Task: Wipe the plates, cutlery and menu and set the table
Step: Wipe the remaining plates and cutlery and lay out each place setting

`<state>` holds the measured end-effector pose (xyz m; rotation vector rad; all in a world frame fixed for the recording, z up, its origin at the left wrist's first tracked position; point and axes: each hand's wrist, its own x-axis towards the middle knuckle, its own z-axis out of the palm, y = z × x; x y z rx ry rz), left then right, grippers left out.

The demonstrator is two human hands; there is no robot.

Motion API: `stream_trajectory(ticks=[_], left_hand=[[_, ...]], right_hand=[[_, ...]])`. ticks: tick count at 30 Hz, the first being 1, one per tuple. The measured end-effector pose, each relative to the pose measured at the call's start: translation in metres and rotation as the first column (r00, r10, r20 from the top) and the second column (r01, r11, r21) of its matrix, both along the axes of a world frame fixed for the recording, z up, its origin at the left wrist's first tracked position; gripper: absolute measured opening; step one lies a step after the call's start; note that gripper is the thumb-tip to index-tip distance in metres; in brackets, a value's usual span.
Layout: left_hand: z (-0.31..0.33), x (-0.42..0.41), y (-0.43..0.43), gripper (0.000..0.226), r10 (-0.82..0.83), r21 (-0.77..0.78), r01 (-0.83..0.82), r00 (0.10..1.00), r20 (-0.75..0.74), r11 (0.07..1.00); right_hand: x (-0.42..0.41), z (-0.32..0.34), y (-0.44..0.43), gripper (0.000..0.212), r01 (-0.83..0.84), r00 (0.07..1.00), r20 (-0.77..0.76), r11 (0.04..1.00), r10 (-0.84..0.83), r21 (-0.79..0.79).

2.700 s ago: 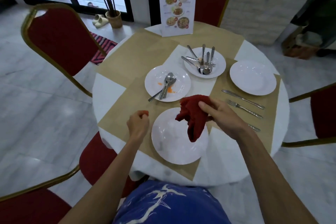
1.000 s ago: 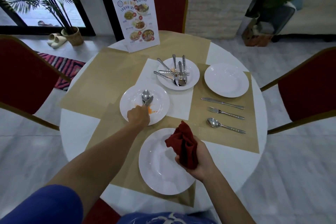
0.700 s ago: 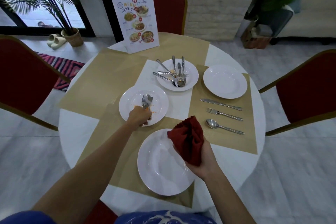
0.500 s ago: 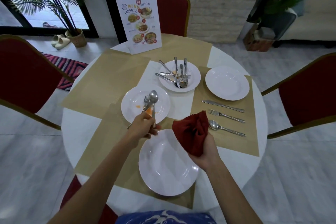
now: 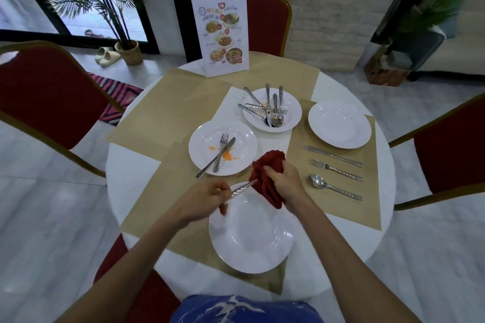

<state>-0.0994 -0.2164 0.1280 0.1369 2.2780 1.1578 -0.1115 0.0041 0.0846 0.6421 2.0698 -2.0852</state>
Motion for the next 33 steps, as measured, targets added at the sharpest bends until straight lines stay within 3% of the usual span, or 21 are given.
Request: stream_trajectory(ticks=[2, 3, 5, 6, 7, 8, 9, 10, 12, 15, 18, 20, 22, 25, 29, 33], left_hand=[[0.004, -0.017, -0.023, 0.017, -0.026, -0.088, 0.018, 0.996, -0.087, 0.996], [0.005, -0.026, -0.032, 0.017, -0.042, -0.140, 0.024, 0.991, -0.130, 0.990], [0.010, -0.038, -0.038, 0.019, -0.107, -0.228, 0.056, 0.970, -0.216, 0.972], [0.013, -0.041, -0.035, 0.020, -0.151, -0.247, 0.089, 0.958, -0.244, 0.965], [0.016, -0.042, -0.029, 0.020, -0.191, -0.243, 0.128, 0.947, -0.257, 0.962], [0.019, -0.041, -0.023, 0.020, -0.218, -0.217, 0.163, 0.941, -0.258, 0.962], [0.022, -0.039, -0.017, 0.021, -0.235, -0.178, 0.194, 0.940, -0.247, 0.965], [0.023, -0.037, -0.013, 0.020, -0.243, -0.141, 0.215, 0.943, -0.228, 0.966], [0.021, -0.030, -0.012, 0.018, -0.194, -0.071, 0.182, 0.956, -0.222, 0.981], [0.012, -0.023, -0.024, 0.017, 0.093, 0.116, -0.071, 0.976, -0.195, 0.991], [0.008, -0.023, -0.039, 0.015, 0.287, 0.249, -0.253, 0.952, -0.109, 0.935], [0.009, -0.024, -0.041, 0.015, 0.319, 0.266, -0.283, 0.942, -0.103, 0.921], [0.011, -0.026, -0.038, 0.015, 0.306, 0.267, -0.268, 0.945, -0.112, 0.926], [0.014, -0.029, -0.027, 0.013, 0.238, 0.230, -0.204, 0.962, -0.131, 0.951], [0.017, -0.031, -0.011, 0.011, 0.111, 0.154, -0.083, 0.977, -0.184, 0.985], [0.016, -0.030, -0.016, 0.011, 0.115, 0.142, -0.089, 0.976, -0.184, 0.986]], right_hand=[[0.001, 0.007, 0.012, 0.016, -0.251, 0.966, 0.008, 0.940, 0.257, 0.232], [0.001, 0.014, 0.016, 0.018, -0.429, 0.897, 0.048, 0.837, 0.440, 0.339], [0.003, 0.034, 0.013, 0.023, -0.753, 0.599, 0.239, 0.435, 0.765, 0.494], [0.005, 0.044, 0.004, 0.023, -0.836, 0.430, 0.365, 0.212, 0.826, 0.506], [0.008, 0.054, -0.006, 0.022, -0.873, 0.306, 0.458, 0.054, 0.834, 0.486], [0.009, 0.059, -0.016, 0.021, -0.876, 0.243, 0.500, -0.034, 0.831, 0.482], [0.010, 0.062, -0.025, 0.020, -0.863, 0.232, 0.482, -0.050, 0.845, 0.503], [0.009, 0.064, -0.029, 0.019, -0.839, 0.268, 0.418, -0.003, 0.868, 0.545], [0.005, 0.067, -0.027, 0.021, -0.760, 0.447, 0.250, 0.217, 0.859, 0.613], [-0.005, 0.067, -0.005, 0.022, -0.626, 0.695, 0.128, 0.509, 0.707, 0.590], [-0.002, 0.064, 0.025, 0.023, -0.561, 0.824, 0.101, 0.779, 0.557, 0.280], [0.003, 0.065, 0.037, 0.025, -0.482, 0.874, 0.108, 0.873, 0.474, 0.068], [0.010, 0.063, 0.037, 0.027, -0.426, 0.888, 0.128, 0.895, 0.442, -0.131], [0.019, 0.056, 0.022, 0.028, -0.508, 0.809, 0.143, 0.800, 0.570, -0.319], [0.029, 0.045, 0.003, 0.033, -0.786, 0.598, 0.113, 0.608, 0.794, -0.111], [0.031, 0.042, 0.008, 0.035, -0.724, 0.689, 0.076, 0.689, 0.721, 0.036]])
